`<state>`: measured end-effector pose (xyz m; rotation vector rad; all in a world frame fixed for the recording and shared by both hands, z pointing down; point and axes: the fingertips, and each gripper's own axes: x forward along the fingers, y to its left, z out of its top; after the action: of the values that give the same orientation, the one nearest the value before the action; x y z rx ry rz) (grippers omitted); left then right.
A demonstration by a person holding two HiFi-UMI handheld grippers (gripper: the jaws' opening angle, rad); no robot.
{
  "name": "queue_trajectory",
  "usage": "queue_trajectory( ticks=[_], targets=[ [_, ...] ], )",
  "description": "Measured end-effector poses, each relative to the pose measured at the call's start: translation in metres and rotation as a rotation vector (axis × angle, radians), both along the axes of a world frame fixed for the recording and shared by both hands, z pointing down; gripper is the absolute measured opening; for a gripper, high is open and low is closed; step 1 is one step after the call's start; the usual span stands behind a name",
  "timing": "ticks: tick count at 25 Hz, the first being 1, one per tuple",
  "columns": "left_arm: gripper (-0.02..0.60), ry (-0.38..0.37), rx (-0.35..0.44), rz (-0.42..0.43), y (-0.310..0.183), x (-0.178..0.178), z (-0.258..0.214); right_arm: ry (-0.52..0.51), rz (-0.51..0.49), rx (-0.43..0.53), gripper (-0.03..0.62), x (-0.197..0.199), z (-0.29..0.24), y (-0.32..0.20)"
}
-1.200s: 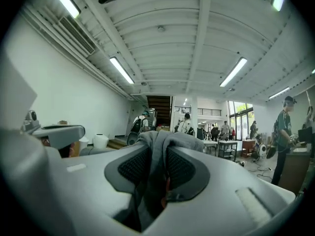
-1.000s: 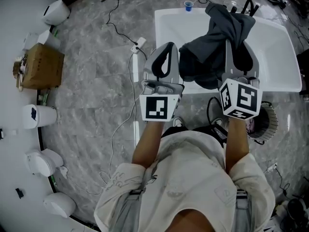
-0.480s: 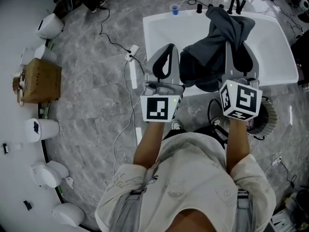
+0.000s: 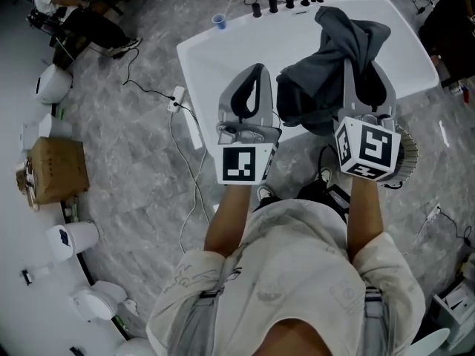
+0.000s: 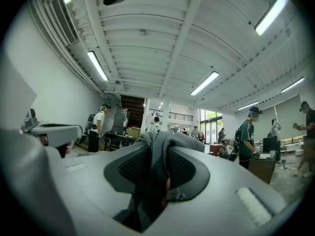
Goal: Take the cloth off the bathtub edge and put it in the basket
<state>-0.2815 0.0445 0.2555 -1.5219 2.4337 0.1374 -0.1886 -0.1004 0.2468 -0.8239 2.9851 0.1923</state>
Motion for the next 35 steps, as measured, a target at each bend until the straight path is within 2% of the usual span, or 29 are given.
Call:
queue_trajectory(
  ticks=[7, 19, 24, 35],
  targets=[
    [-0.002, 0.003, -0.016, 0.128, -0.072, 0.038, 0.006, 0.013, 0.152, -0.024, 0.112, 0.065, 0.011, -0.066],
    [-0.002, -0.001, -0.034, 0.391, -0.198, 0.141, 0.013, 0.022, 0.456, -0.038, 0.114, 0.214, 0.024, -0.16],
    [-0.002, 0.013, -0.028, 0.493, -0.242, 0.187, 0.015, 0.027, 0.565, -0.032, 0.114, 0.274, 0.022, -0.19],
    [-0.002, 0.021, -0.012, 0.681, -0.324, 0.273, 0.023, 0.043, 0.745, -0.018, 0.114, 0.378, 0.028, -0.232]
  ],
)
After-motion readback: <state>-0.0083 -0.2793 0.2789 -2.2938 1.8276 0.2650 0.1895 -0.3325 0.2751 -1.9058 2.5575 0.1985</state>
